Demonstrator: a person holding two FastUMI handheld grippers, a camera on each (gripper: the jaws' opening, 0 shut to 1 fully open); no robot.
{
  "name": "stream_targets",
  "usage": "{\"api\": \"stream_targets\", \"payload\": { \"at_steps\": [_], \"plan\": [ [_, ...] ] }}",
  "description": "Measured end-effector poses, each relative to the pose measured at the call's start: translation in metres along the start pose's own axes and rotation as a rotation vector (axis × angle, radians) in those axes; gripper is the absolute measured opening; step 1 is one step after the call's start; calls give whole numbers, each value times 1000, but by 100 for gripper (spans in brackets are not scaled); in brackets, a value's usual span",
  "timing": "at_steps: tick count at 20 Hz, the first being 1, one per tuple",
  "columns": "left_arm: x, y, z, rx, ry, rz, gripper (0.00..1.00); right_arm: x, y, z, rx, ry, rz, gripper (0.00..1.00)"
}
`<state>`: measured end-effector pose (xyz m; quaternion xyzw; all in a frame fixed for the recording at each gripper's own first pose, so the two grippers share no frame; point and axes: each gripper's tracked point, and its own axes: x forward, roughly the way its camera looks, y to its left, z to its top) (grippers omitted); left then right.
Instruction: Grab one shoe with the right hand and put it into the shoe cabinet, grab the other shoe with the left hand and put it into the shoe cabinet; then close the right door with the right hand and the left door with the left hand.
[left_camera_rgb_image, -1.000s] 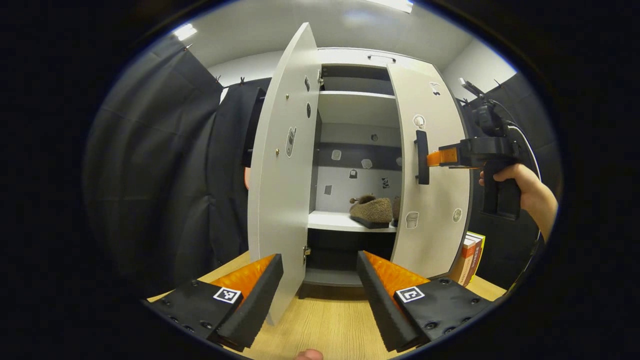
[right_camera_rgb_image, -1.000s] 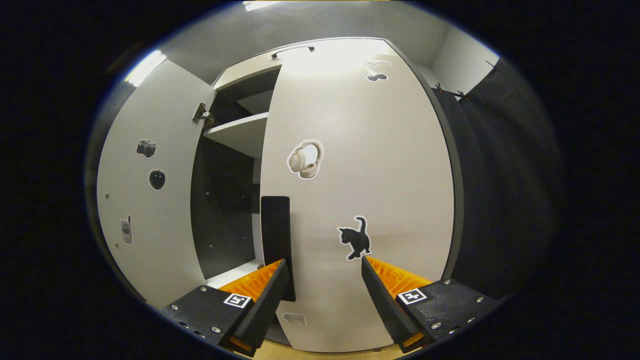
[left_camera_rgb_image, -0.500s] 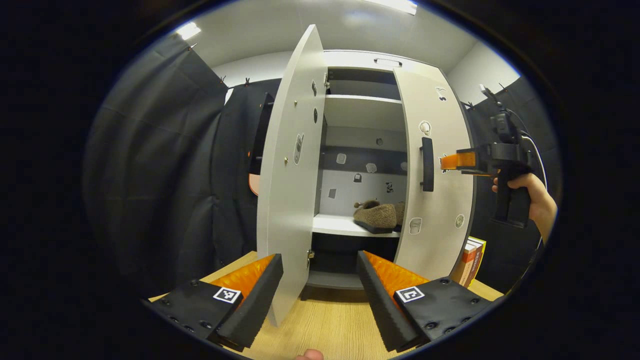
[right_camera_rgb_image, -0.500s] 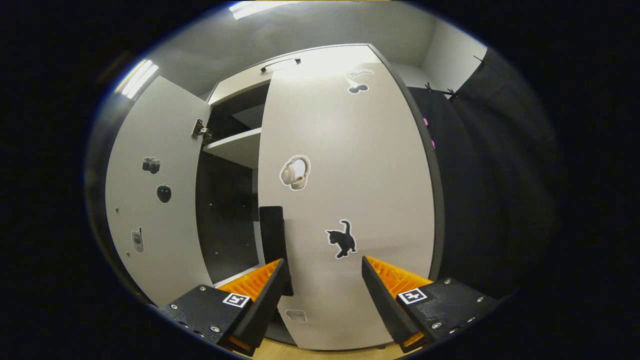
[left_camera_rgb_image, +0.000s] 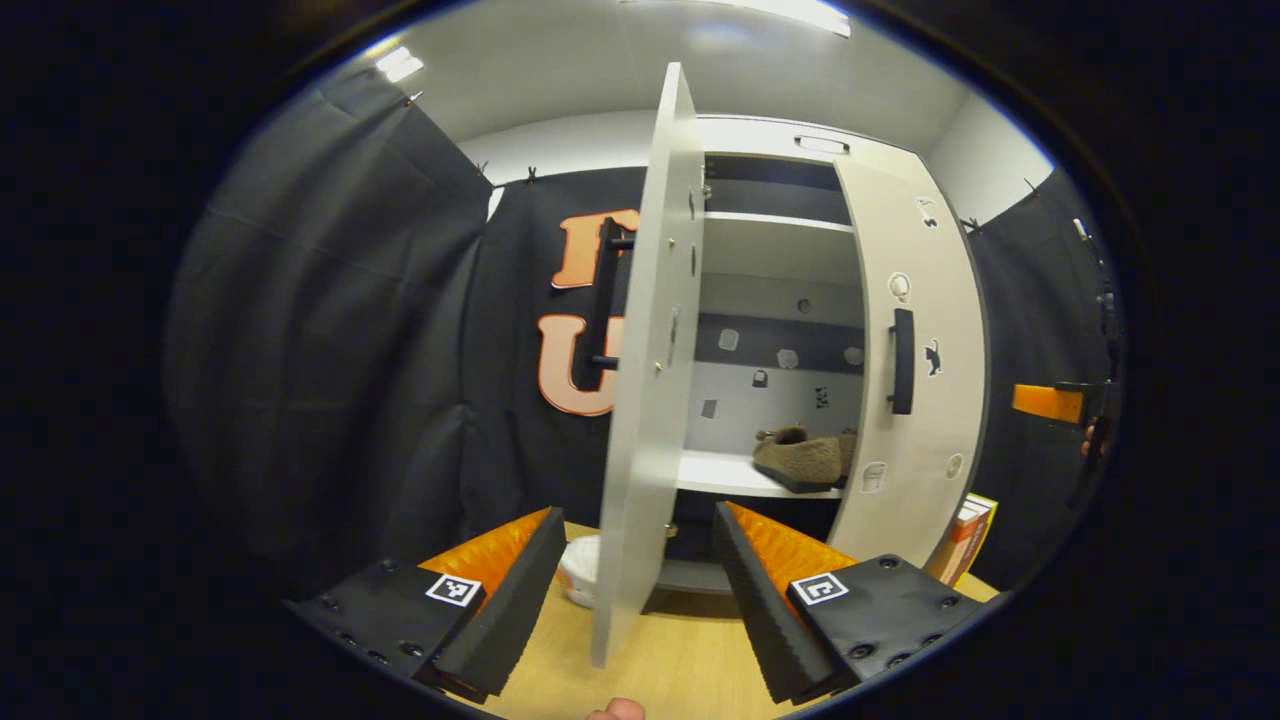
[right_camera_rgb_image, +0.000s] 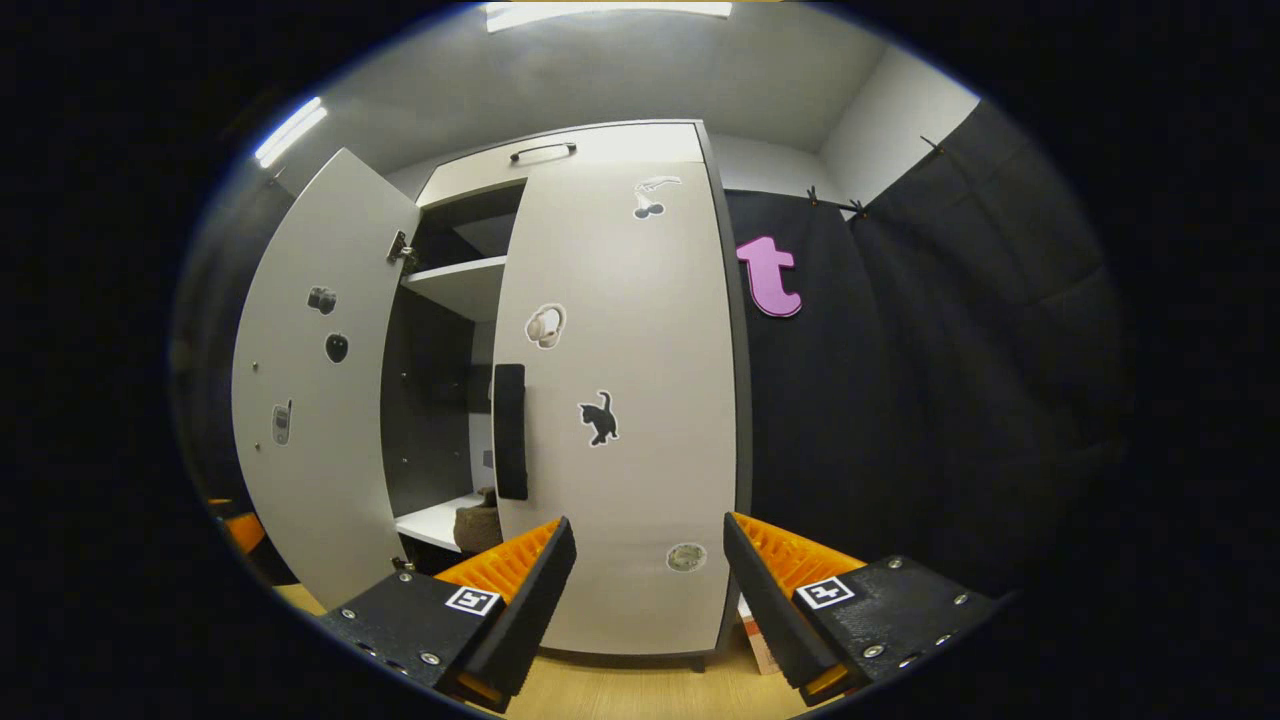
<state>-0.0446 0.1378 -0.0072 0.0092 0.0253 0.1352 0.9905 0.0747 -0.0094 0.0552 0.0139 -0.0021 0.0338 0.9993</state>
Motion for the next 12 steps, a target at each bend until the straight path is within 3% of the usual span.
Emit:
{"api": "stream_targets", "payload": {
  "at_steps": [6, 12],
  "plan": [
    [14, 56, 7, 20, -9, 101, 96, -52, -11, -41, 1, 20, -21, 92],
    [56, 65, 11, 48, -18, 68, 94, -71, -13, -55, 52, 46, -10, 92]
  ]
}}
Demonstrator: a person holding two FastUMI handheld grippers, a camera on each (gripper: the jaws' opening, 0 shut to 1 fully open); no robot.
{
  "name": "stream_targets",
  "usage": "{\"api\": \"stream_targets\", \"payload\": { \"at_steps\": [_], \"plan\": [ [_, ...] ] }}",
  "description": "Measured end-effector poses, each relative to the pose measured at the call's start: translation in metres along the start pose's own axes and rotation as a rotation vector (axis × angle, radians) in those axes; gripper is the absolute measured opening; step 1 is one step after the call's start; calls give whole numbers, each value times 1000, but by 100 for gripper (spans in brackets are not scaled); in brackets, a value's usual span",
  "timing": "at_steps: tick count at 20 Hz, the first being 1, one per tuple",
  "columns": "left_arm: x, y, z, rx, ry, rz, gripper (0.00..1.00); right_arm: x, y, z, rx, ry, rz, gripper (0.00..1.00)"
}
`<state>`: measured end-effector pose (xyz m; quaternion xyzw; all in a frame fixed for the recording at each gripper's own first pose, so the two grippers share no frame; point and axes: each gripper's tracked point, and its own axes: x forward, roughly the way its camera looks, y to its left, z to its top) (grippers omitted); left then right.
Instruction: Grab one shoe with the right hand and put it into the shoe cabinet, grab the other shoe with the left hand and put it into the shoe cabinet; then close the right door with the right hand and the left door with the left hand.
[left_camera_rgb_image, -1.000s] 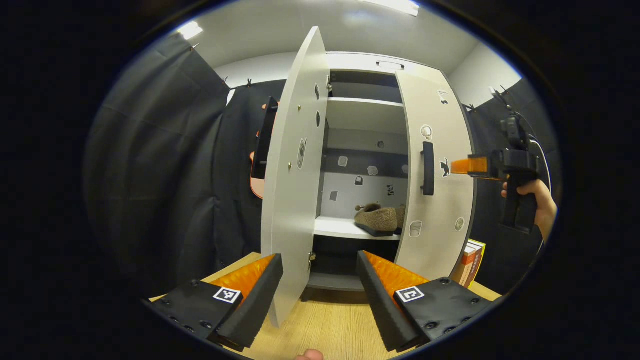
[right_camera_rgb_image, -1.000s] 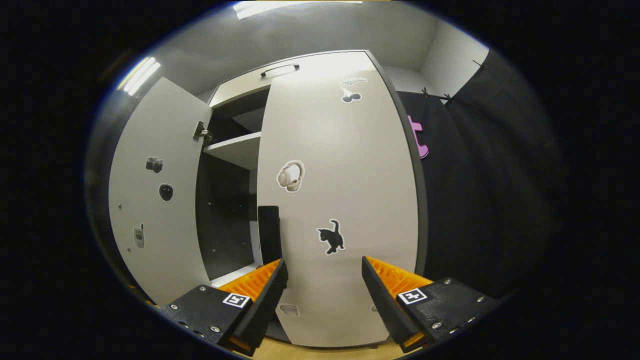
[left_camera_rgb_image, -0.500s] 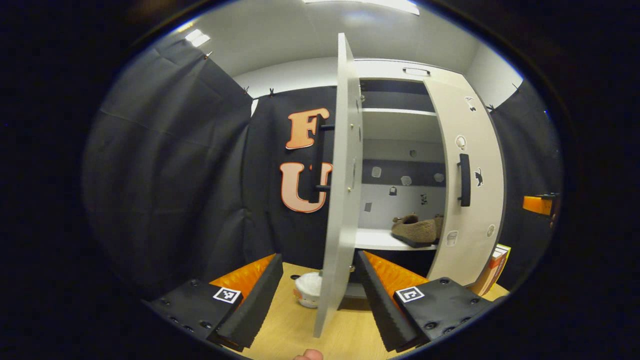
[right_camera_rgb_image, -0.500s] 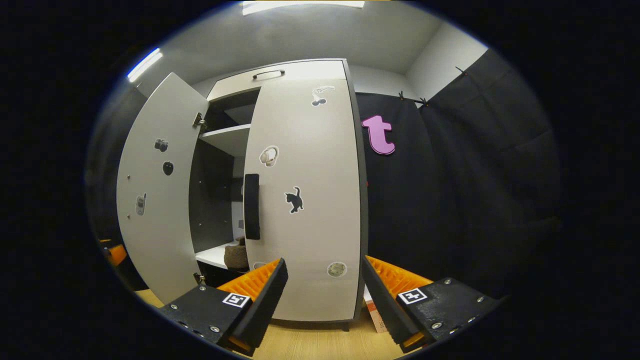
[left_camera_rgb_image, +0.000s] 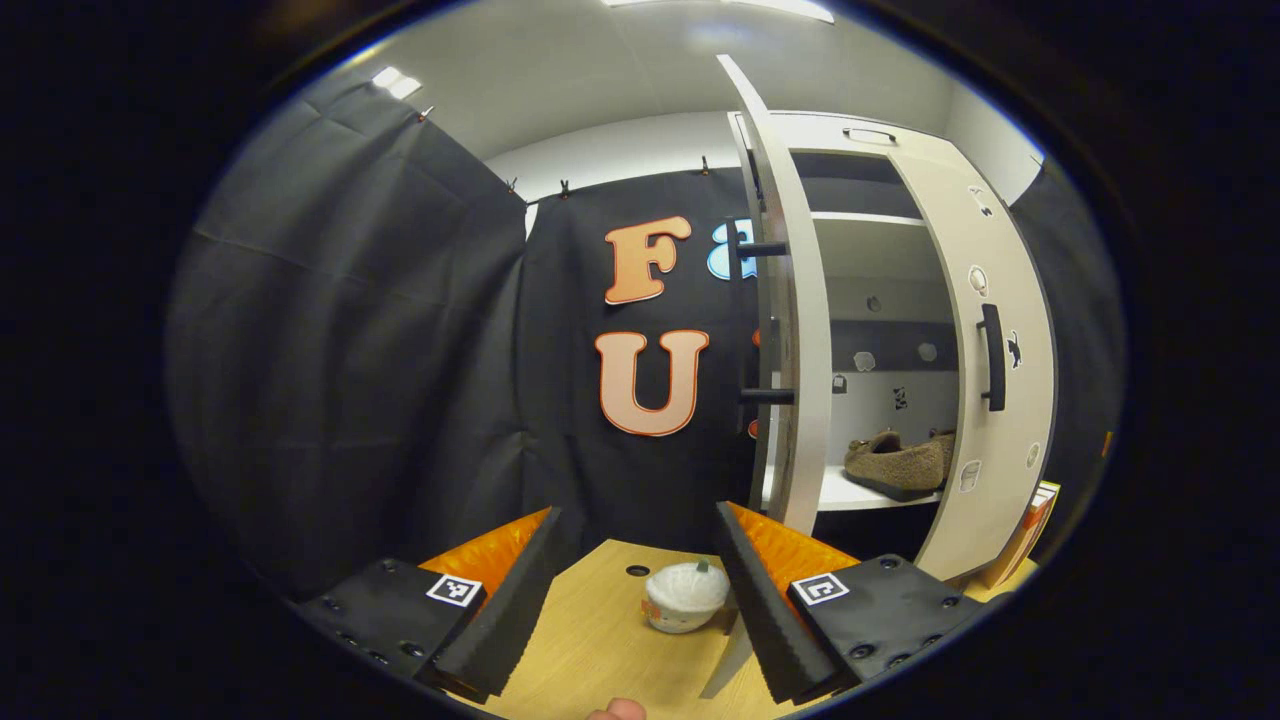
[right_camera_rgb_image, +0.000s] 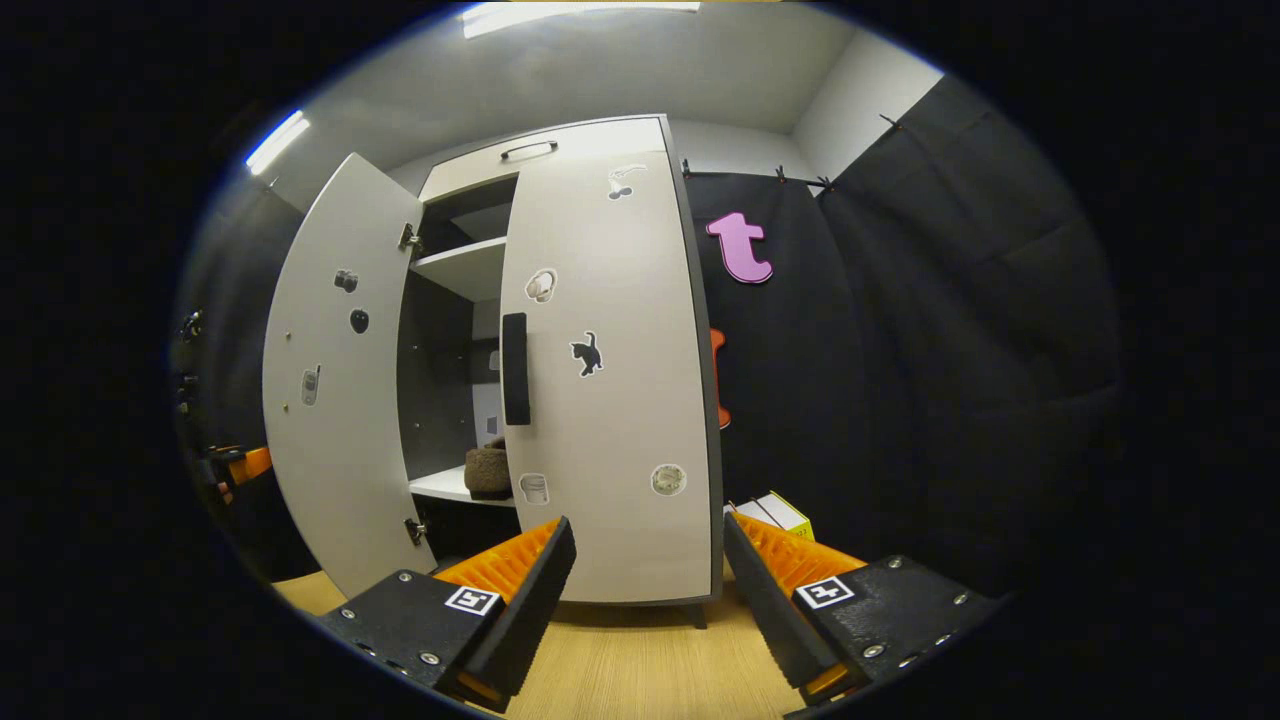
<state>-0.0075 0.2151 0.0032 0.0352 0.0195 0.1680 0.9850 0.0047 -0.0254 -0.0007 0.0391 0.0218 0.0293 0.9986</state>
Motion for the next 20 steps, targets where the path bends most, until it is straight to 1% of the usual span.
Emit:
{"api": "stream_targets", "payload": {
  "at_steps": [1, 3, 4, 5, 6, 7, 8, 10, 11, 13, 14, 15, 17, 18, 20],
  "plan": [
    [4, -3, 0, -7, 5, -14, 96, 0, -2, -1, -14, 2, -5, 92],
    [8, -6, 1, -3, 3, -37, 93, -1, -4, 0, -44, 3, -15, 92],
    [8, -9, 4, -3, -1, -65, 93, -1, -6, 0, -54, 1, -21, 92],
    [7, -12, 4, -19, 4, -93, 95, -2, -7, 0, -56, 2, -23, 92],
    [6, -16, 3, -37, 12, -115, 96, -2, -7, 0, -53, 2, -25, 92],
    [5, -17, 1, -49, 21, -126, 92, -1, -7, 1, -49, 0, -27, 92],
    [4, -18, 1, -52, 27, -133, 95, -2, -7, 3, -46, -3, -27, 92],
    [3, -25, 2, -46, 30, -152, 92, 0, -7, 6, -46, -10, -25, 92],
    [2, -32, 2, -51, 36, -170, 99, 1, -7, 7, -47, -11, -24, 92],
    [-3, -57, 0, -83, 52, -233, 92, -1, -7, 7, -47, -13, -26, 92],
    [-4, -68, 0, -91, 60, -261, 99, -1, -8, 6, -45, -11, -27, 92],
    [-6, -78, 0, -89, 60, -280, 95, -2, -8, 5, -43, -9, -26, 92],
    [-6, -94, 2, -75, 48, -305, 95, -3, -12, 4, -42, -8, -34, 92],
    [-8, -103, 2, -70, 45, -317, 92, -4, -14, 5, -42, -9, -40, 92],
    [-7, -120, 1, -74, 48, -350, 94, -6, -19, 7, -39, -11, -52, 92]
  ]
}}
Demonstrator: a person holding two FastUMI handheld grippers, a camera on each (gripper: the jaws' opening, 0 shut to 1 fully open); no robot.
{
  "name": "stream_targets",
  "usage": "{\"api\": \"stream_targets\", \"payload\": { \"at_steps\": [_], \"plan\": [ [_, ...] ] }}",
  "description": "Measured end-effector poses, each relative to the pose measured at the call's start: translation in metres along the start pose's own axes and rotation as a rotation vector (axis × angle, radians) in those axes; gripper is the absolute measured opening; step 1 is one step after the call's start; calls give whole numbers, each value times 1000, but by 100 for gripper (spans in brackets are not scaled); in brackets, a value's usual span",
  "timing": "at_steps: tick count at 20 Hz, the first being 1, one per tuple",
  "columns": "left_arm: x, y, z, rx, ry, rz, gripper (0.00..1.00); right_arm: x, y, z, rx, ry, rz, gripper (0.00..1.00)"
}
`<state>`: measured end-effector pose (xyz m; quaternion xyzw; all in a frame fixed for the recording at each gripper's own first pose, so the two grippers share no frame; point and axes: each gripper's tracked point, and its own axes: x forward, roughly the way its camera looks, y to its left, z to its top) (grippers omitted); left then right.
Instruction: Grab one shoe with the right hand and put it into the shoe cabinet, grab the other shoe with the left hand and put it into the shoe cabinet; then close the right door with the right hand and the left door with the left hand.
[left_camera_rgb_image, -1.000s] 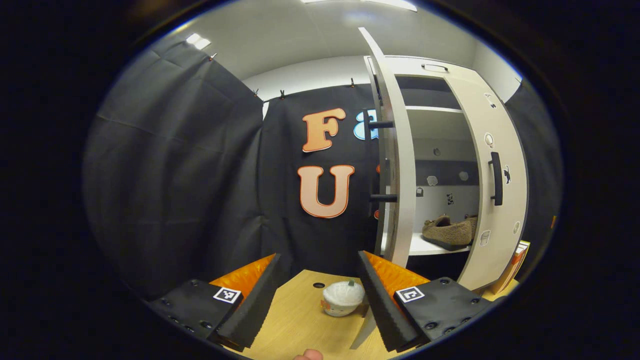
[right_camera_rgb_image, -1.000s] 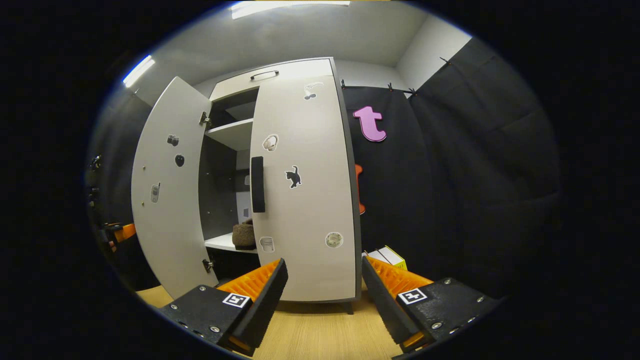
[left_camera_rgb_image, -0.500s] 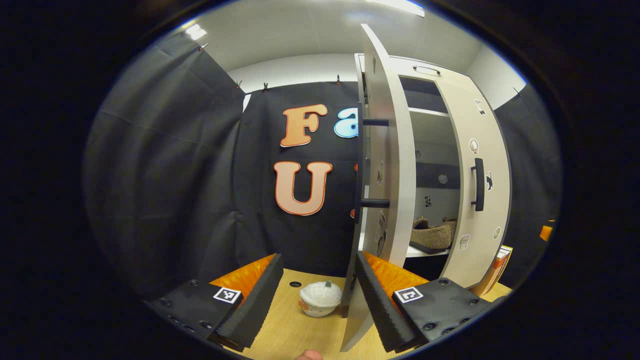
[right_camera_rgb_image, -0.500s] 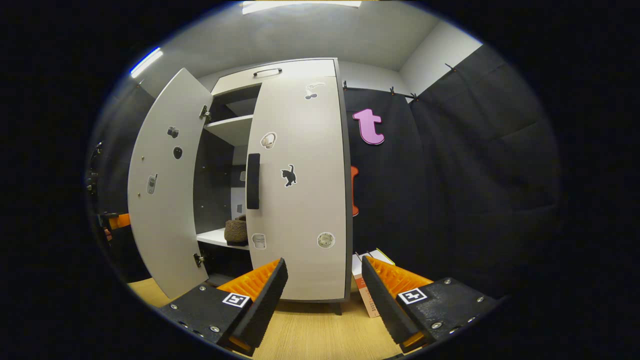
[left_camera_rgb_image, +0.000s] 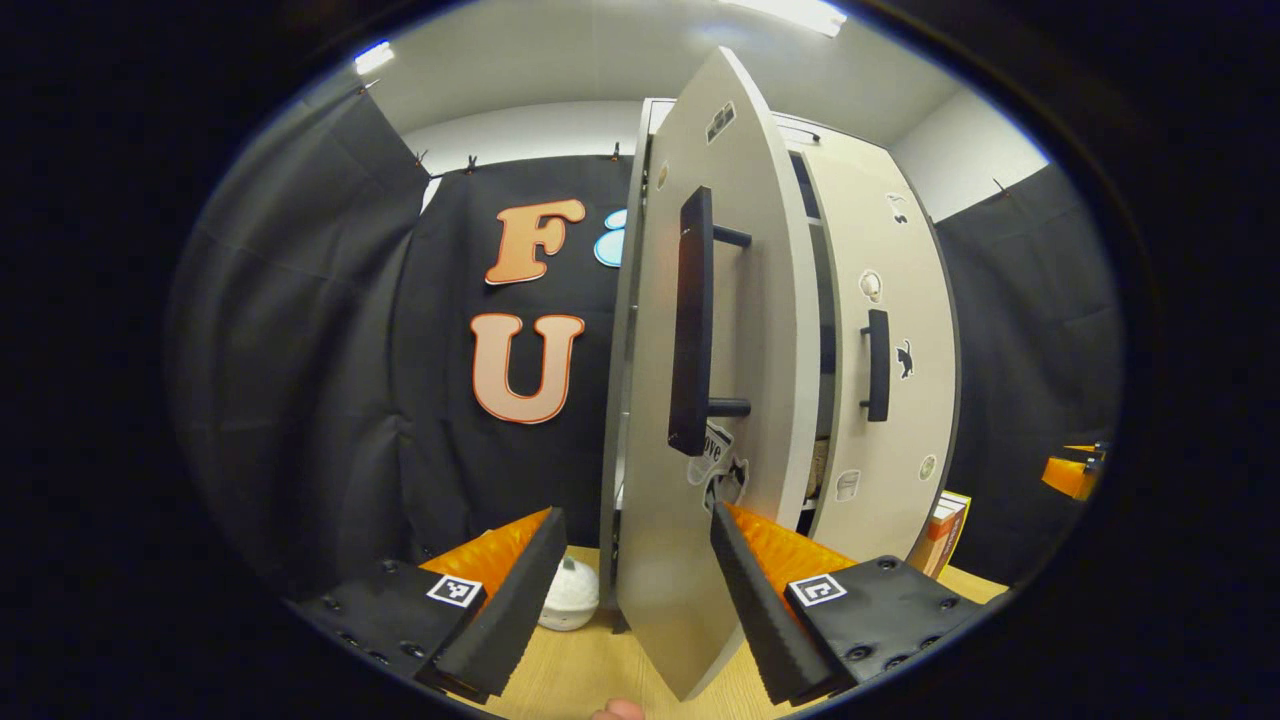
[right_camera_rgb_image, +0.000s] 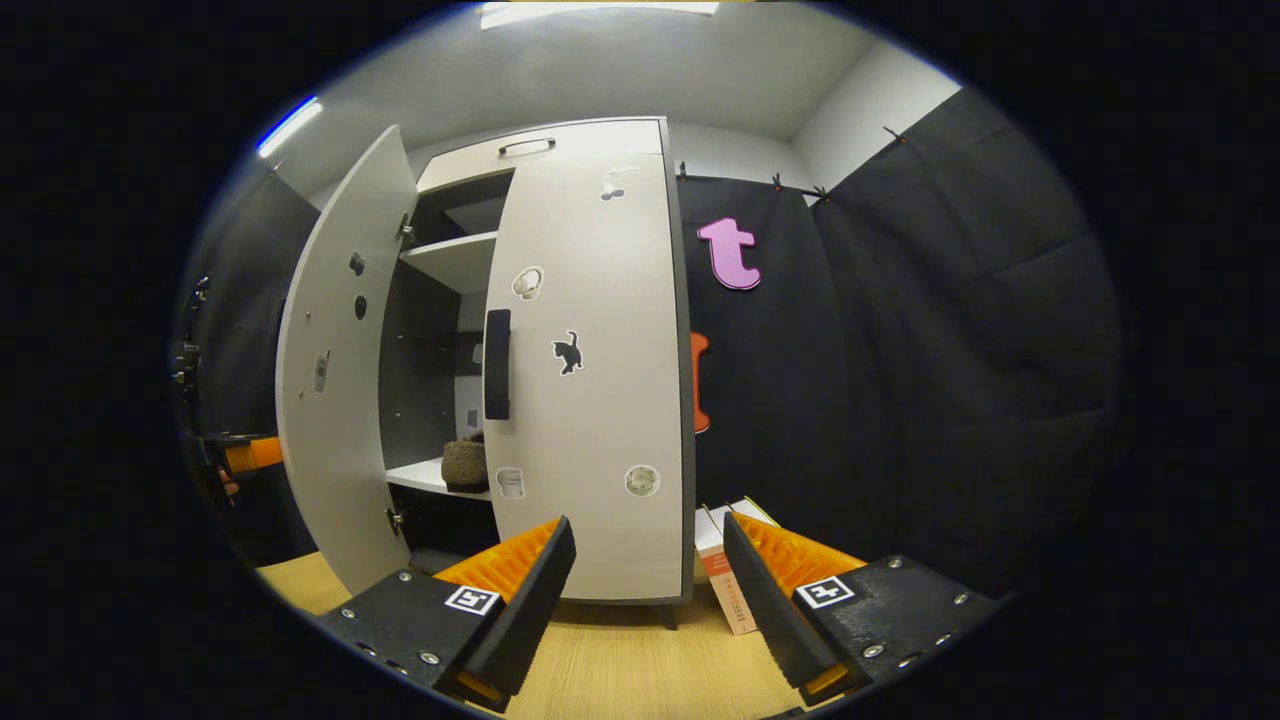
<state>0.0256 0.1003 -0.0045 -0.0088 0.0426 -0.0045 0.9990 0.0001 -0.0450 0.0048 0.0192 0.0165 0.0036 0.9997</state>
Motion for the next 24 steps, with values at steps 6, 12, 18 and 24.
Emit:
{"api": "stream_targets", "payload": {
  "at_steps": [6, 12, 18, 24],
  "plan": [
    [24, -17, -3, -40, 1, -27, 92, -4, -14, 4, 4, -12, -38, 92],
    [44, -58, -9, -39, 5, -101, 92, -5, -23, 8, 6, -12, -64, 92],
    [81, -93, -23, -43, 21, -157, 94, -12, -46, 11, -5, -14, -122, 92],
    [105, -117, -26, -20, 6, -172, 94, -23, -75, 10, 10, -7, -197, 92]
  ]
}}
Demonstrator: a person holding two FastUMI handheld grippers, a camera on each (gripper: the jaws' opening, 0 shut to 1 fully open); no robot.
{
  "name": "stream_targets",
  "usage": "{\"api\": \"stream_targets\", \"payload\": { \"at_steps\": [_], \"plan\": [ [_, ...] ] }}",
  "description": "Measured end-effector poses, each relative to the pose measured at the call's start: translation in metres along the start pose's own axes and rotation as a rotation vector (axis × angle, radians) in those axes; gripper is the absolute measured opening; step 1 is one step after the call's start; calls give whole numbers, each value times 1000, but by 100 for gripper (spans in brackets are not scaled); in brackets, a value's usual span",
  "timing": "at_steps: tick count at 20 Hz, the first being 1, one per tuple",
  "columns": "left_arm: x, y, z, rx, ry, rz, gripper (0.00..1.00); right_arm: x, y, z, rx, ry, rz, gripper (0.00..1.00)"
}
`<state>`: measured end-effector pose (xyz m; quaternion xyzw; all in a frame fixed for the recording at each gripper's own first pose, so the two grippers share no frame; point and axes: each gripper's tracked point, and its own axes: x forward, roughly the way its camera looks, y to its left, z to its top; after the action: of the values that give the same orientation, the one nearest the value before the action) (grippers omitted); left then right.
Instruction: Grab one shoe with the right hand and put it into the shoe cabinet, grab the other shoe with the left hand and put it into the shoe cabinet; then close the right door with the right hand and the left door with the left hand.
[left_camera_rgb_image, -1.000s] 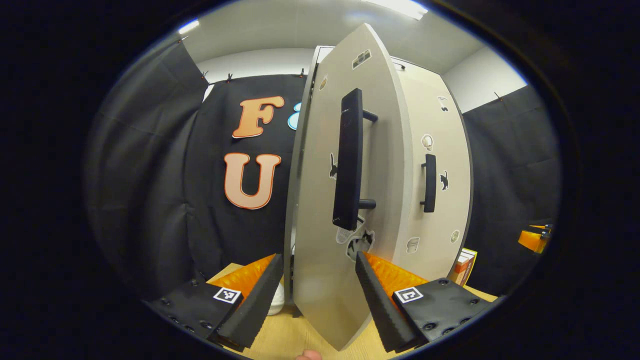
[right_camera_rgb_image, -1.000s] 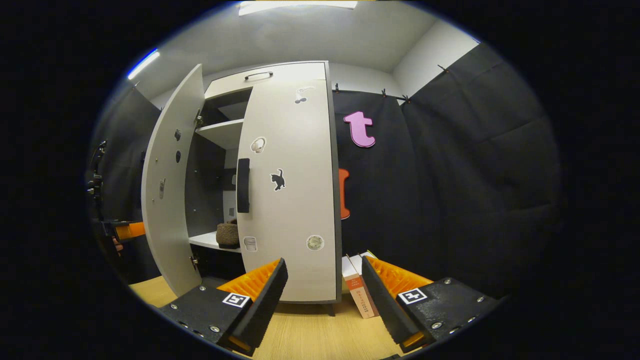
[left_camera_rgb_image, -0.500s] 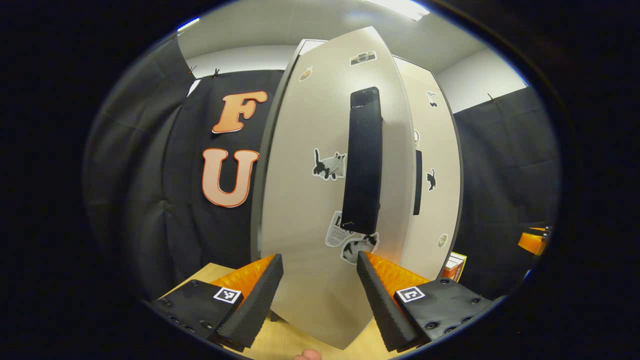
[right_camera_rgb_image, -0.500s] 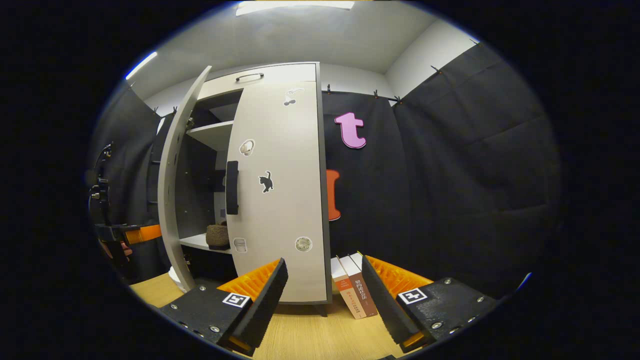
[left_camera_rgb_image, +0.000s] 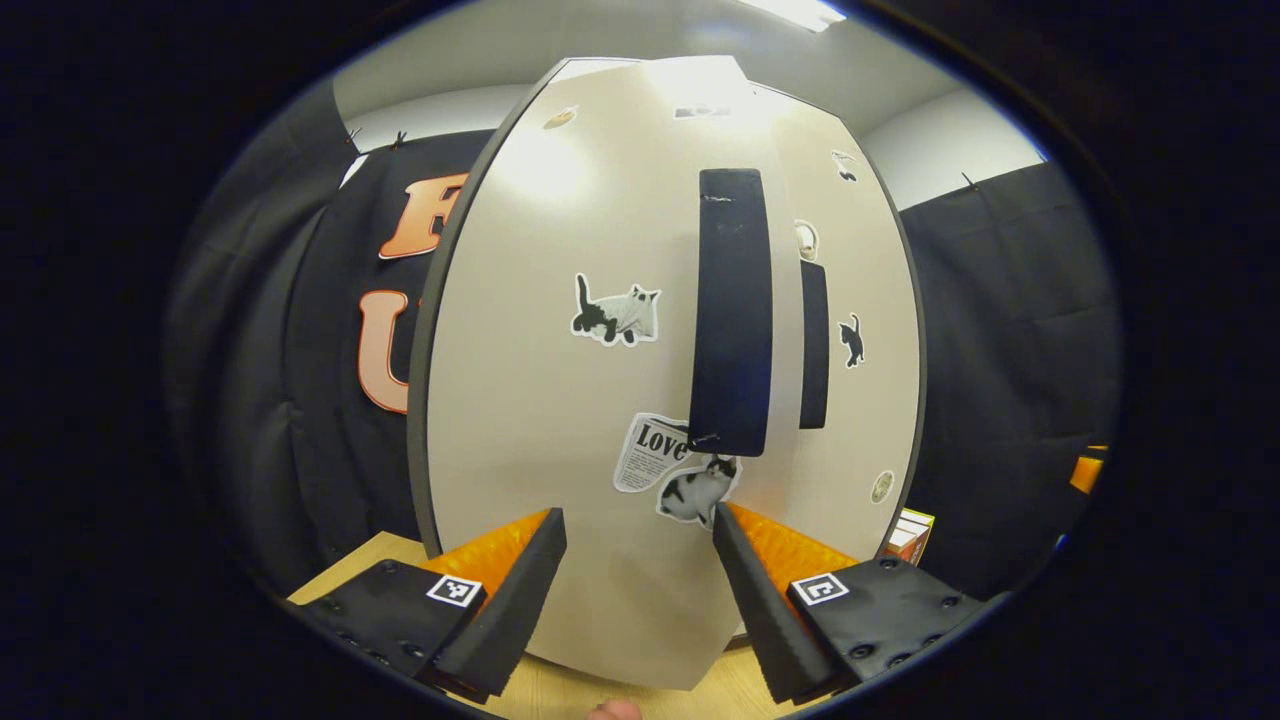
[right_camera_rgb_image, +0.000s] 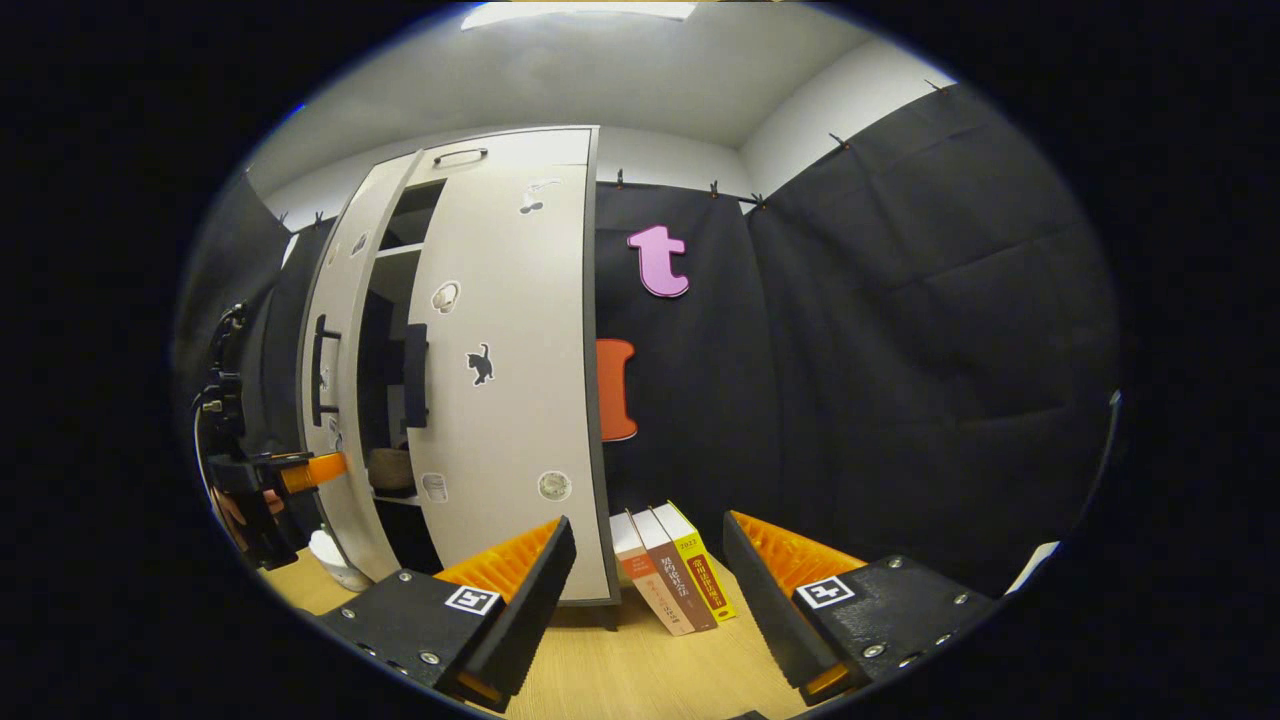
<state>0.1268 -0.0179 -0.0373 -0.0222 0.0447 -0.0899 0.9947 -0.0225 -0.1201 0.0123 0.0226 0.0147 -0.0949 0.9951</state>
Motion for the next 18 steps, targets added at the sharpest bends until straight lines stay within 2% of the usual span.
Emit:
{"api": "stream_targets", "payload": {
  "at_steps": [2, 3, 4, 5, 6, 7, 11, 16, 17, 18],
  "plan": [
    [5, -5, -4, 7, 8, -1, 96, 0, -6, 0, 6, 1, -16, 92],
    [6, -6, -4, 9, 7, 3, 94, -1, -9, 1, 6, 0, -23, 92],
    [6, -6, -4, 13, 6, 12, 96, -2, -12, 1, 3, 0, -30, 92],
    [6, -6, -4, 14, 3, 20, 94, -2, -14, 1, -1, 0, -36, 92],
    [8, -7, -4, 11, 2, 29, 96, -2, -17, 1, -6, 0, -42, 92],
    [8, -7, -5, 5, 4, 36, 94, -3, -20, 2, -10, -1, -48, 92],
    [11, -8, -5, -11, 10, 50, 96, -5, -28, 4, -2, -6, -65, 92],
    [20, -10, -10, 17, 23, 54, 96, 2, -34, 5, -7, -17, -72, 92],
    [21, -10, -10, 29, 20, 63, 99, 4, -35, 6, -6, -18, -72, 92],
    [21, -11, -12, 34, 19, 73, 96, 5, -35, 5, -4, -18, -73, 92]
  ]
}}
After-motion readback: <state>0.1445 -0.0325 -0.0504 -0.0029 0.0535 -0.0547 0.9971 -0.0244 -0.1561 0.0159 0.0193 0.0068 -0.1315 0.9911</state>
